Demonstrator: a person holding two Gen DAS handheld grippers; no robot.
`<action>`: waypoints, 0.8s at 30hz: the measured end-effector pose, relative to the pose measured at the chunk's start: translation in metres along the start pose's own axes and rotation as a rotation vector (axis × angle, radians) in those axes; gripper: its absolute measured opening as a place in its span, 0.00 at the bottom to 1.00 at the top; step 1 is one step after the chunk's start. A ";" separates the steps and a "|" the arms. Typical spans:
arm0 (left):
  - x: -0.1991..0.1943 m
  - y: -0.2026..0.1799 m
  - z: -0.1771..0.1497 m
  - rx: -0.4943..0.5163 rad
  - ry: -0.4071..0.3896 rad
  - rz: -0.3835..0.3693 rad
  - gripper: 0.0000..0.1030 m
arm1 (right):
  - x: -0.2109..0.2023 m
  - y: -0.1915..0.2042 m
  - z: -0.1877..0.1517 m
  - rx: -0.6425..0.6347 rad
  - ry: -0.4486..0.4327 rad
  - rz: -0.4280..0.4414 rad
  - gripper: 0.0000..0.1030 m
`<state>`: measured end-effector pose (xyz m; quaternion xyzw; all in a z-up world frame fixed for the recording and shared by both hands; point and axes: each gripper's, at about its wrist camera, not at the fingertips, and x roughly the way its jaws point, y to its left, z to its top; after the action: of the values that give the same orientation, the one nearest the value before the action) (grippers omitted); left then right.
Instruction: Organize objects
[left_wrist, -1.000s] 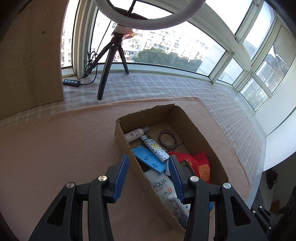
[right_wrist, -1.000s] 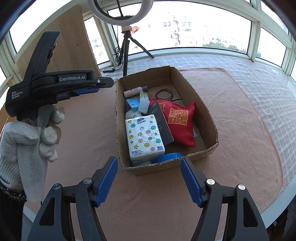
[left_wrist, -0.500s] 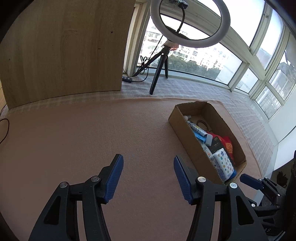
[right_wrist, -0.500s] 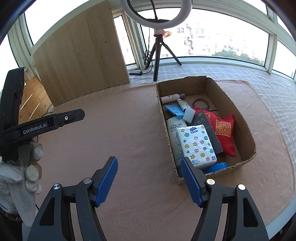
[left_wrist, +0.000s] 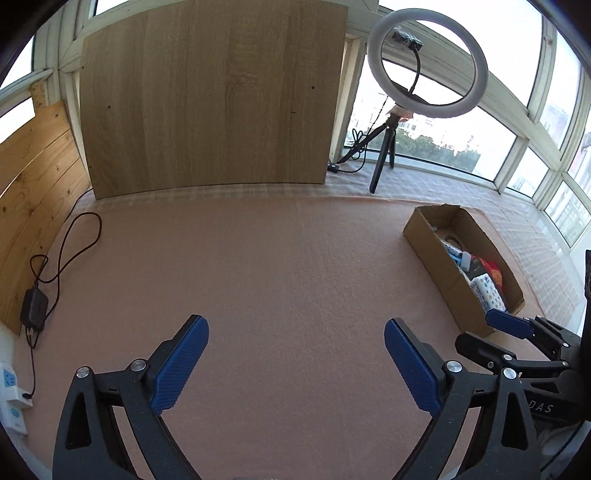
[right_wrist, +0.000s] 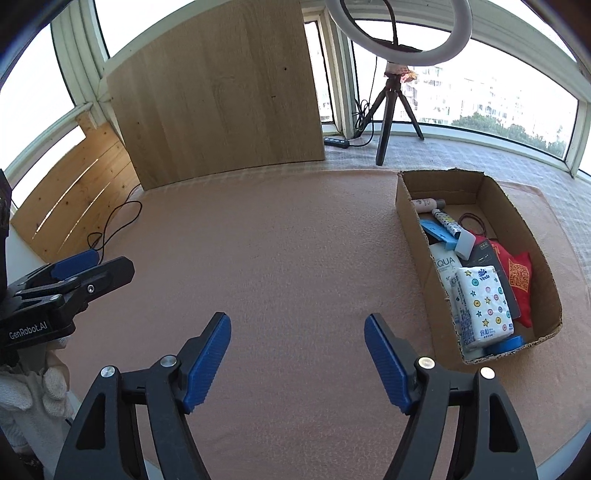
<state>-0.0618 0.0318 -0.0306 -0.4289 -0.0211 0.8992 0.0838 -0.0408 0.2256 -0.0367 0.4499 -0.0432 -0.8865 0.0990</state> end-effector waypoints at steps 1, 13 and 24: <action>-0.003 0.004 -0.003 -0.006 0.002 0.018 0.98 | 0.001 0.006 0.000 -0.013 -0.001 -0.007 0.70; -0.029 0.034 -0.044 -0.076 0.025 0.065 0.98 | -0.001 0.044 -0.002 -0.066 -0.015 -0.056 0.72; -0.032 0.045 -0.061 -0.100 0.043 0.074 0.98 | -0.003 0.052 -0.017 -0.059 -0.015 -0.083 0.72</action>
<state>-0.0008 -0.0200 -0.0494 -0.4521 -0.0483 0.8902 0.0292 -0.0186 0.1760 -0.0363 0.4417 0.0009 -0.8940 0.0749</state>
